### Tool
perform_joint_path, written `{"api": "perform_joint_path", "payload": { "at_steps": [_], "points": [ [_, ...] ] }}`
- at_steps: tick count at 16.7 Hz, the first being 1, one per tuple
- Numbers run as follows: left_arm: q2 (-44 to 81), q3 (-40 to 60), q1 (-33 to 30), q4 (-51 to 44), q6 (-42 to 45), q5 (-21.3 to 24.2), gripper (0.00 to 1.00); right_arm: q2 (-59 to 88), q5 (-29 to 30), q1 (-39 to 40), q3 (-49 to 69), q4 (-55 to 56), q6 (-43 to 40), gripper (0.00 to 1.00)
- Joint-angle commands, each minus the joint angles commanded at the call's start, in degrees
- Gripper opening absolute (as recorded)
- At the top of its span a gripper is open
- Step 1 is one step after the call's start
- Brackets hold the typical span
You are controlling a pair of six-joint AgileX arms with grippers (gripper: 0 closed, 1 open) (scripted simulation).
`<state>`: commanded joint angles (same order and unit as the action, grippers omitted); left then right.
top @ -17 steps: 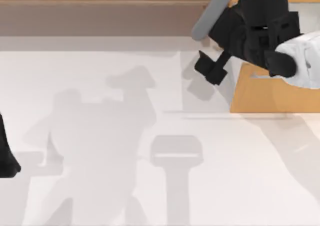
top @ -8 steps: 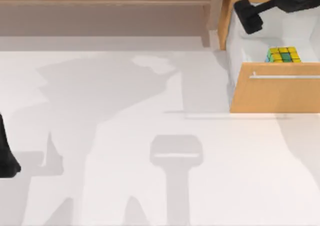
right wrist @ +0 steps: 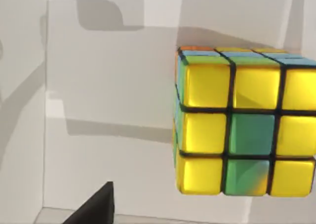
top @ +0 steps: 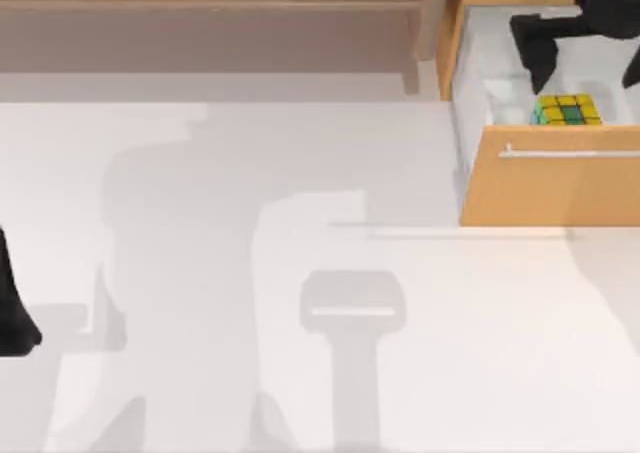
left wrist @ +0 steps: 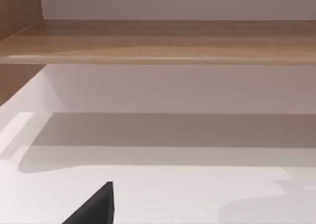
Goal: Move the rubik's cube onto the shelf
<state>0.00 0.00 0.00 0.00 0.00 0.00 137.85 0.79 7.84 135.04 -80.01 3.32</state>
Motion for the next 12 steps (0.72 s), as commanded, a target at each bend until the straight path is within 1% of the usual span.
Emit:
{"api": "perform_joint_path", "payload": {
  "at_steps": [2, 8, 12],
  "points": [
    [0.0, 0.0, 0.0, 0.0, 0.0, 0.0, 1.0, 1.53, -0.04, -0.31, 1.76, -1.68, 0.99, 1.0],
    [0.0, 0.0, 0.0, 0.0, 0.0, 0.0, 1.0, 1.41, -0.01, 0.03, 1.49, -1.46, 0.98, 1.0],
    [0.0, 0.0, 0.0, 0.0, 0.0, 0.0, 1.0, 0.17, 0.23, 0.74, -4.3, 3.0, 2.36, 1.0]
  ]
}}
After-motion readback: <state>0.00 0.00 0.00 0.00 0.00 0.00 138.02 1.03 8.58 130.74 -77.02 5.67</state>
